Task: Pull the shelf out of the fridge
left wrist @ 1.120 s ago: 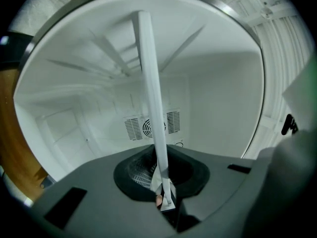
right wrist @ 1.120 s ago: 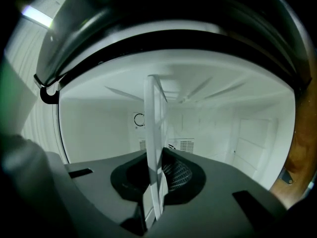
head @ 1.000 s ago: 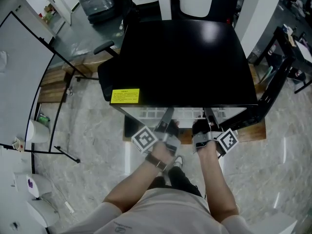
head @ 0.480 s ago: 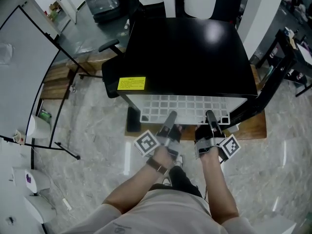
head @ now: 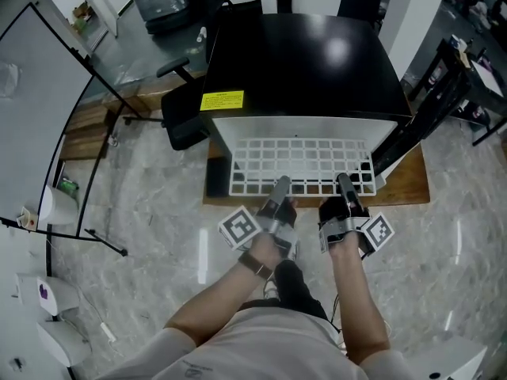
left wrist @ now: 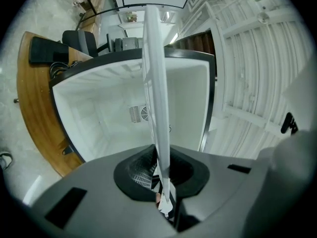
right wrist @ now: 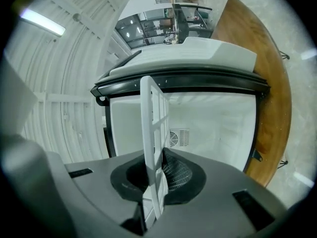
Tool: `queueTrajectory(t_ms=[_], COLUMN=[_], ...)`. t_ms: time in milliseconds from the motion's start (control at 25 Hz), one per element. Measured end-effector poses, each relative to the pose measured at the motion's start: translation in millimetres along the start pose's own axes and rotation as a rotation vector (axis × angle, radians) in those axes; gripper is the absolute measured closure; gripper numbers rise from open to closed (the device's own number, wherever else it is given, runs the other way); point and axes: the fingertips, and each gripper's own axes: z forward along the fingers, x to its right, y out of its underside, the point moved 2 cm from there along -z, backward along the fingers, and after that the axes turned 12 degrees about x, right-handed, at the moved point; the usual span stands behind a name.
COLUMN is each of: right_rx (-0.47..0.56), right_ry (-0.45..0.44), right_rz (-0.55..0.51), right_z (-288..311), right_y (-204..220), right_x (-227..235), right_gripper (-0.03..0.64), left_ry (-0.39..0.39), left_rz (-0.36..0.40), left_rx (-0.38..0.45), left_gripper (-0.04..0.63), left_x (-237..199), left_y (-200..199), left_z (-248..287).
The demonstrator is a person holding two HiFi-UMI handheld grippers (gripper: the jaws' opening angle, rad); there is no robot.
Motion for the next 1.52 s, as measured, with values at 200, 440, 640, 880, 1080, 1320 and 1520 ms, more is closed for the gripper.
queueTrajectory(t_ms=[200, 440, 640, 880, 1080, 1320, 1520], right_rx=[0.003, 0.0, -0.002, -0.005, -0.011, -0.018, -0.023], right_ry=[0.012, 0.021, 0.015, 0.007, -0.001, -0.009, -0.018], right_rz=[0.019, 0.014, 0.011, 0.021, 0.016, -0.001, -0.015], right_z=[-2.3, -12.3, -44.6, -93.8, -122.3, -150.8, -163.4], right_y=[3.7, 5.7, 11.1, 18.6, 23.5, 27.6, 32.2], right_x=[-7.0, -13.5, -22.3, -33.9, -43.2, -48.8, -54.5], right_gripper=[0.571, 0.569, 0.57, 0.569, 0.569, 0.569, 0.569], left_ry=[-0.027, -0.048, 0.007, 0.001, -0.002, 0.006, 0.031], left_rz=[-0.018, -0.043, -0.056, -0.036, -0.032, -0.034, -0.075], left_rx=[-0.016, -0.029, -0.051, -0.071, -0.072, -0.072, -0.059], left_gripper=[0.563, 0.563, 0.563, 0.563, 0.563, 0.563, 0.563], left_x=[2.3, 6.4, 26.8, 37.2, 47.2, 52.1, 62.0], left_y=[-1.7, 1.4, 9.3, 21.2, 27.3, 33.8, 36.5], left_z=[-1.5, -11.9, -36.5, -83.3, -112.5, -140.9, -153.4])
